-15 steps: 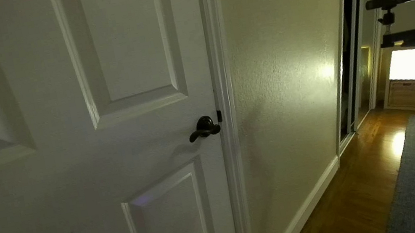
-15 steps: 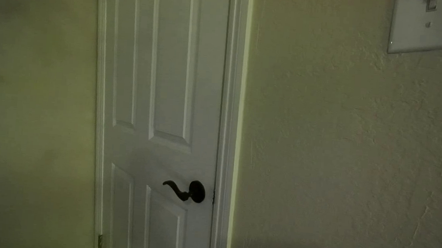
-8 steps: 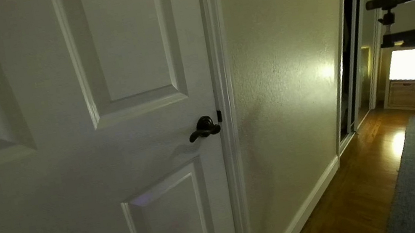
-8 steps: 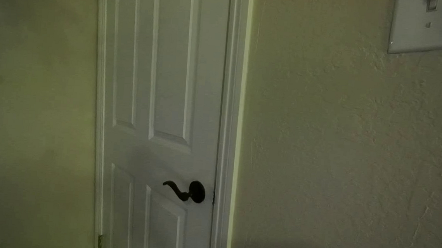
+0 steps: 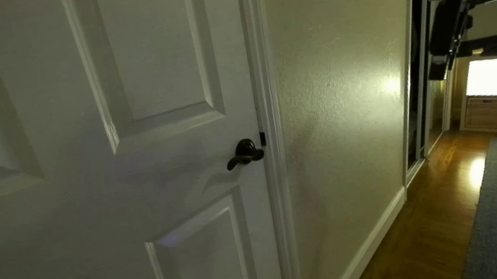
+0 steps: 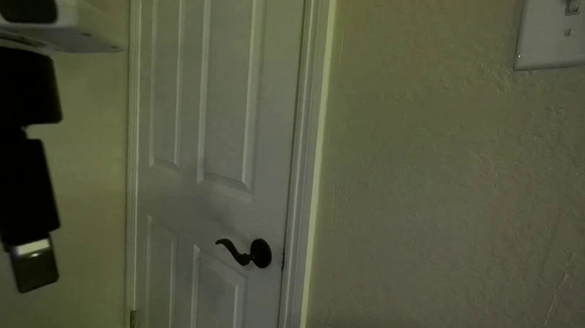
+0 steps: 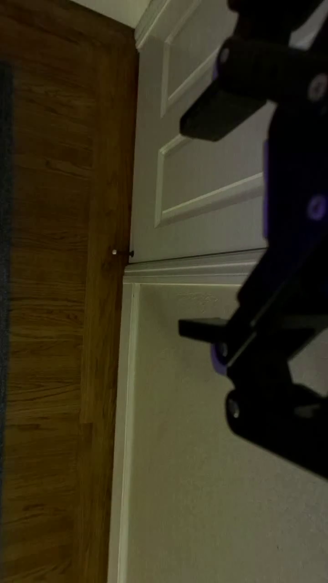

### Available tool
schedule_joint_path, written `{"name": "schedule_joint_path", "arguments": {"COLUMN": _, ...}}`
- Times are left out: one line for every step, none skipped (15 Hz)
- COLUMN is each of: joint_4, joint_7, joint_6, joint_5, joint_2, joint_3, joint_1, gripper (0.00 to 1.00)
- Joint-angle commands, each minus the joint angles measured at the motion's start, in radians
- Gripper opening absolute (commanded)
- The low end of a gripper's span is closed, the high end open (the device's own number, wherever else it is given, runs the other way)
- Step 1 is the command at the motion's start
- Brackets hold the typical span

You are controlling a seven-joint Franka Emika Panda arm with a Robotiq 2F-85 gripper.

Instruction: Open the door

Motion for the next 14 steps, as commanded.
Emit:
{"name": "schedule_joint_path", "arguments": {"joint_4": 0.16, "joint_7": 0.122, "joint_6": 0.021, "joint_5": 0.027, "joint_2": 0.176, "joint_3": 0.034, "joint_1": 0.011, "gripper": 1.0}}
{"name": "schedule_joint_path", "arguments": {"joint_4": 0.206, "joint_7": 0.147, "joint_6": 0.017, "joint_5": 0.033, "joint_2": 0.214, "joint_3": 0.039, "joint_1": 0.014, "gripper": 1.0}}
{"name": "schedule_joint_path", "arguments": {"joint_4": 0.232, "joint_7": 0.172, "joint_6": 0.024, "joint_5": 0.03, "joint_2": 0.243, "joint_3": 0.045, "joint_1": 0.017, "gripper": 1.0}}
{"name": "schedule_joint_path", "arguments": {"joint_4": 0.256, "joint_7": 0.165, "joint_6": 0.028, "joint_5": 0.03, "joint_2": 0.262, "joint_3": 0.045, "joint_1": 0.022, "gripper": 1.0}}
{"name": "schedule_joint_path", "arguments": {"joint_4": 0.204, "joint_7": 0.135, "joint_6": 0.011, "joint_5": 0.014, "joint_2": 0.215, "joint_3": 0.038, "joint_1": 0.019, "gripper": 1.0}}
{"name": "schedule_joint_path", "arguments": {"joint_4": 0.232, "joint_7": 0.143, "joint_6": 0.012, "joint_5": 0.015, "joint_2": 0.242, "joint_3": 0.04, "joint_1": 0.021, "gripper": 1.0}}
{"name": "schedule_joint_path", "arguments": {"joint_4": 0.25, "joint_7": 0.145, "joint_6": 0.012, "joint_5": 0.015, "joint_2": 0.259, "joint_3": 0.041, "joint_1": 0.023, "gripper": 1.0}}
{"name": "schedule_joint_path", "arguments": {"joint_4": 0.259, "joint_7": 0.145, "joint_6": 0.012, "joint_5": 0.016, "joint_2": 0.268, "joint_3": 0.041, "joint_1": 0.023, "gripper": 1.0}}
{"name": "schedule_joint_path", "arguments": {"joint_4": 0.263, "joint_7": 0.145, "joint_6": 0.012, "joint_5": 0.016, "joint_2": 0.271, "joint_3": 0.041, "joint_1": 0.023, "gripper": 1.0}}
{"name": "schedule_joint_path", "arguments": {"joint_4": 0.264, "joint_7": 0.145, "joint_6": 0.012, "joint_5": 0.017, "joint_2": 0.271, "joint_3": 0.041, "joint_1": 0.023, "gripper": 1.0}}
{"name": "schedule_joint_path", "arguments": {"joint_4": 0.264, "joint_7": 0.145, "joint_6": 0.012, "joint_5": 0.017, "joint_2": 0.271, "joint_3": 0.041, "joint_1": 0.023, "gripper": 1.0}}
{"name": "schedule_joint_path", "arguments": {"joint_4": 0.265, "joint_7": 0.145, "joint_6": 0.012, "joint_5": 0.017, "joint_2": 0.271, "joint_3": 0.041, "joint_1": 0.023, "gripper": 1.0}}
{"name": "schedule_joint_path", "arguments": {"joint_4": 0.265, "joint_7": 0.145, "joint_6": 0.012, "joint_5": 0.017, "joint_2": 0.271, "joint_3": 0.041, "joint_1": 0.023, "gripper": 1.0}}
{"name": "schedule_joint_path", "arguments": {"joint_4": 0.265, "joint_7": 0.145, "joint_6": 0.012, "joint_5": 0.017, "joint_2": 0.271, "joint_3": 0.041, "joint_1": 0.023, "gripper": 1.0}}
